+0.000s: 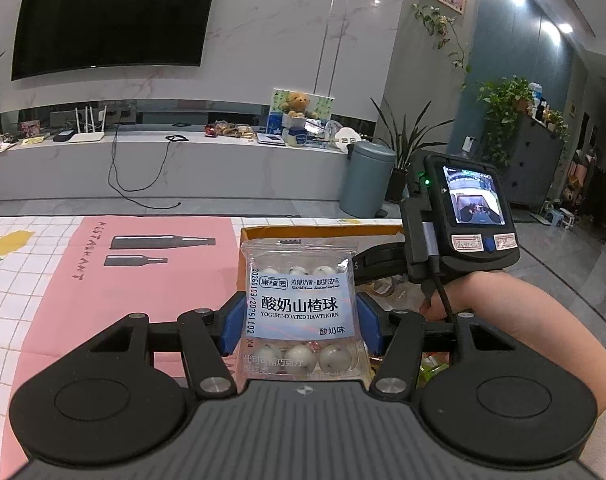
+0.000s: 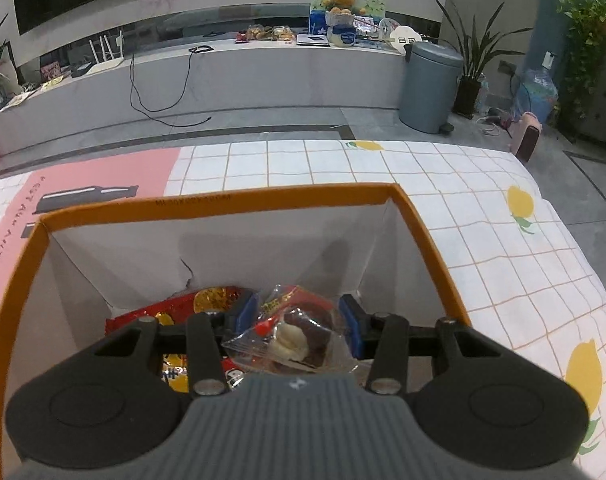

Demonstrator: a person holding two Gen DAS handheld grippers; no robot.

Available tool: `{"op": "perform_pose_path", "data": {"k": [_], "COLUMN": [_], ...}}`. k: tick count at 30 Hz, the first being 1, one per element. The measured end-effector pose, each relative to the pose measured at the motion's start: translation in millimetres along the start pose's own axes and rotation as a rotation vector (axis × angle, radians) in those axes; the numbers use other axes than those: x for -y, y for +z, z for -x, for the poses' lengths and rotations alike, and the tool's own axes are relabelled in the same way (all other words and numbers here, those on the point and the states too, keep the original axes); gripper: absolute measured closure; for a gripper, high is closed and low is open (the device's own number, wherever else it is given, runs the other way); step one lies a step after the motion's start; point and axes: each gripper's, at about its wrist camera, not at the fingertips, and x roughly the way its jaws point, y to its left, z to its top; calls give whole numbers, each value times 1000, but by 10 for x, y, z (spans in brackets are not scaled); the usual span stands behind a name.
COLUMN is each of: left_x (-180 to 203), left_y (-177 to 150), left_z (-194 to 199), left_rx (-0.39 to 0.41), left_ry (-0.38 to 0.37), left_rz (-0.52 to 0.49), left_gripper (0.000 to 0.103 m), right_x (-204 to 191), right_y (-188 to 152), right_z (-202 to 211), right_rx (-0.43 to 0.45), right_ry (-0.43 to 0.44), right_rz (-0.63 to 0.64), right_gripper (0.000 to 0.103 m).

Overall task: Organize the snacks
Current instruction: 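Drop the candy into the box with the right tool while the left carries the hawthorn packet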

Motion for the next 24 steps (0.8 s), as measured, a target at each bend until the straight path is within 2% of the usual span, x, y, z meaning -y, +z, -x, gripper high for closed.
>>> {"op": "perform_pose_path", "data": {"k": [4,11,14,24], "left_x": [8,-10,-20,-53], "left_y": [-9,3,2,48], "left_z": [2,28,44,187], "left_rx": [-9,-3,-1,20], "left_ry": [2,4,4,-11], "left_rz": [4,12,15,34], "left_gripper": [38,38,38,38], "right_x": [-7,-43,-55,16], "right_y": [-14,10,-4,-89], "right_z": [-28,16,54,519], "right_rx": [-9,3,11,102], "right_ry": [-7,12,8,9], "right_rz": [3,-2,-6,-45], "right_gripper": [57,47,46,44]}}
